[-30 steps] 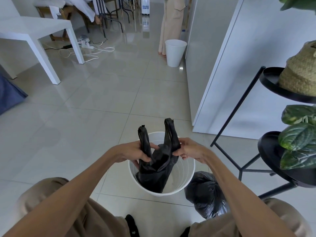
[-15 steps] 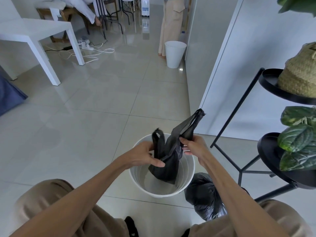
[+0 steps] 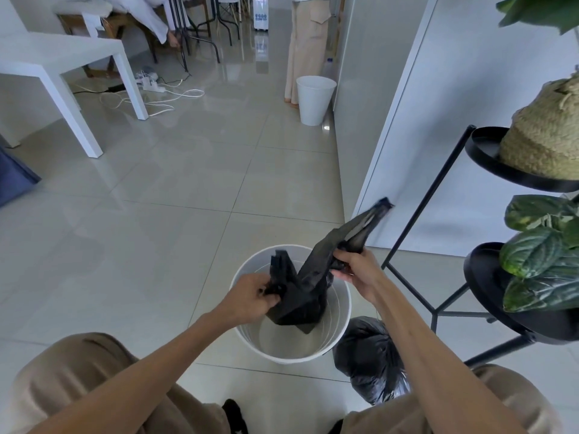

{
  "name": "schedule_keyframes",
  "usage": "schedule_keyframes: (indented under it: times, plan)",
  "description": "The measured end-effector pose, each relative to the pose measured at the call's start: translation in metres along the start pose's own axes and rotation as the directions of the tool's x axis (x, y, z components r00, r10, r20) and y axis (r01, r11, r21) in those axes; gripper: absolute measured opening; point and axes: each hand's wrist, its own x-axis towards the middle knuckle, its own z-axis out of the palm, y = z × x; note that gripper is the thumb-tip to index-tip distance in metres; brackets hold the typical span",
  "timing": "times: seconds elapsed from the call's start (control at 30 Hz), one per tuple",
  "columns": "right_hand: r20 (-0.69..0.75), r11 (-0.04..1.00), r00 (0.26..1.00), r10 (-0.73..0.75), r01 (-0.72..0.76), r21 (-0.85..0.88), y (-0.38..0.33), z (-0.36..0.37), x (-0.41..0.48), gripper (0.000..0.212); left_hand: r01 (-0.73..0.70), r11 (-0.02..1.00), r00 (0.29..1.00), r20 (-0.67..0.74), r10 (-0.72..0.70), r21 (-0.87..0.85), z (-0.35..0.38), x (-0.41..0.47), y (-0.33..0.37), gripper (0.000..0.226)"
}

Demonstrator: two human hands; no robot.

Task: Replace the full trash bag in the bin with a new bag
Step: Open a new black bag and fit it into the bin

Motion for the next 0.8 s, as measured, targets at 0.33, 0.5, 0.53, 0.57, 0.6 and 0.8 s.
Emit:
schedule_keyframes:
  times: [0.33,0.5,0.53,0.57,0.6,0.8]
  plan:
    - [-0.071,0.971,0.996,-0.044,0.026,-0.239,-0.001,-0.022,0.002,0.043,0.129,0.923,0.926,-0.289,-0.243,-0.363,-0.01,-0.018,-0.03,0.045]
    - [-0.265,0.89,0.952,-0.156,0.019,-0.456,-0.006,-0.018,0.008,0.036,0.16,0.832,0.965,-0.094,-0.246,-0.531,-0.022,-0.02,-0.03,0.049]
    - [-0.302,0.841,0.929,-0.213,0.017,-0.541,-0.008,-0.019,0.008,0.034,0.154,0.835,0.95,-0.154,-0.273,-0.528,-0.024,-0.019,-0.031,0.04]
    - [-0.331,0.801,0.908,-0.255,0.006,-0.599,-0.01,-0.019,0.006,0.034,0.143,0.842,0.92,-0.244,-0.307,-0.52,-0.025,-0.019,-0.032,0.031]
    - [-0.357,0.787,0.892,-0.278,-0.001,-0.617,-0.01,-0.02,0.004,0.035,0.13,0.849,0.877,-0.34,-0.339,-0.512,-0.026,-0.018,-0.034,0.025]
    - [-0.352,0.988,0.935,-0.048,-0.007,-0.155,-0.013,-0.021,0.002,0.044,0.022,0.912,0.676,-0.666,-0.315,-0.409,-0.026,-0.029,-0.022,0.02]
